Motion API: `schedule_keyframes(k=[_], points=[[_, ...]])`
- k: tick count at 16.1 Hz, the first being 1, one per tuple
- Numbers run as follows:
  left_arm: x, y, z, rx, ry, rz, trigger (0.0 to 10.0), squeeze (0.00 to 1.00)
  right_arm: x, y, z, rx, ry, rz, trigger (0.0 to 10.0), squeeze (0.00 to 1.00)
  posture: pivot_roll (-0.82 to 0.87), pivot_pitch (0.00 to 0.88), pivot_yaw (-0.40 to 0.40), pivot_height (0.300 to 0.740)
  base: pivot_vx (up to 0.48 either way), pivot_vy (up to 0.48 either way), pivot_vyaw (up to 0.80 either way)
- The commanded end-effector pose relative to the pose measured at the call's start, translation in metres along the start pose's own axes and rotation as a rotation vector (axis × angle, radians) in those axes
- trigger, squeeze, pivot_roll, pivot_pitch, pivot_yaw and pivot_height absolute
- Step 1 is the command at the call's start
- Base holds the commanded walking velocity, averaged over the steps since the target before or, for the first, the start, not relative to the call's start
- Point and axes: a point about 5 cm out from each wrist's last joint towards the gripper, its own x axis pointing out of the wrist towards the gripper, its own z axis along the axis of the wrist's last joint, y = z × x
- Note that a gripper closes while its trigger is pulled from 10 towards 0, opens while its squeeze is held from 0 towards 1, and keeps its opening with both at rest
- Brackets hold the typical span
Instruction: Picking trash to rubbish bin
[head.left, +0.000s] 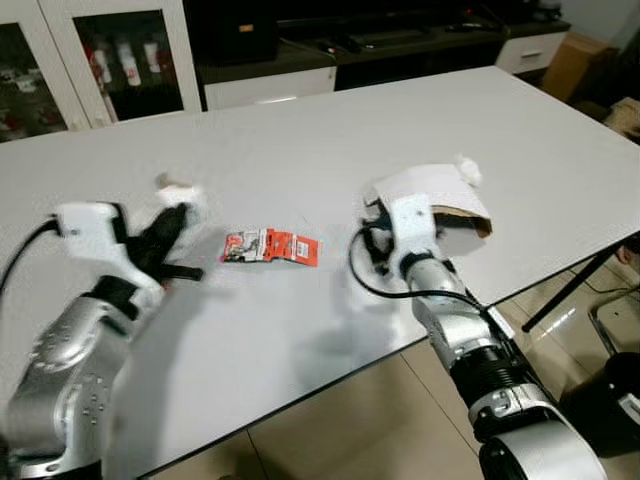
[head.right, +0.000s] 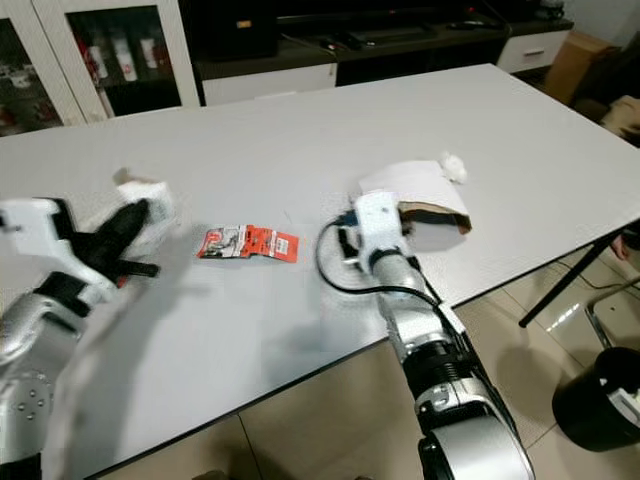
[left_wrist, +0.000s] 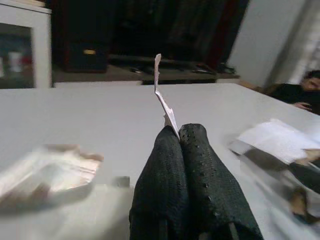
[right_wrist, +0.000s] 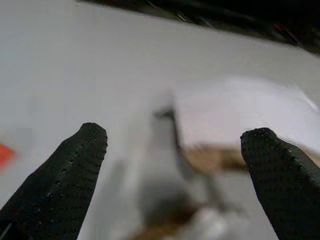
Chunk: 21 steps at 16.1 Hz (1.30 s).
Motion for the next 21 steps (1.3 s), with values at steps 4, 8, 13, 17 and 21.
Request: schedule_keyframes(k=[4, 8, 13, 17, 21], points=[[0.002, -0.024, 0.007, 0.068, -0.028, -0.167, 0.0, 0.0, 0.0, -0.013, -0.027, 0.173, 0.148, -0.162, 10.0, 0.0, 0.03, 0.051, -0.037, 0.74, 0.0, 0.0, 0.0], [0.001, -0.025, 0.007, 0.08, -0.027, -0.176, 0.0, 0.0, 0.004, 0.0, -0.036, 0.282, 0.235, -0.106, 10.0, 0.0, 0.05, 0.057, -0.038, 0.74, 0.0, 0.0, 0.0], [0.001, -0.024, 0.008, 0.107, -0.03, -0.185, 0.0, 0.0, 0.008, 0.005, -0.035, 0.322, 0.281, -0.098, 10.0, 0.0, 0.07, 0.062, -0.051, 0.74, 0.0, 0.0, 0.0], [-0.003, -0.027, 0.006, 0.098, -0.018, -0.207, 0.0, 0.0, 0.007, 0.002, -0.04, 0.355, 0.299, -0.121, 0.0, 0.0, 0.07, 0.06, -0.052, 0.74, 0.0, 0.0, 0.0], [-0.002, -0.028, 0.004, 0.095, -0.013, -0.221, 0.0, 0.0, 0.006, -0.002, -0.043, 0.371, 0.306, -0.14, 0.0, 0.0, 0.06, 0.049, -0.048, 0.74, 0.0, 0.0, 0.0]])
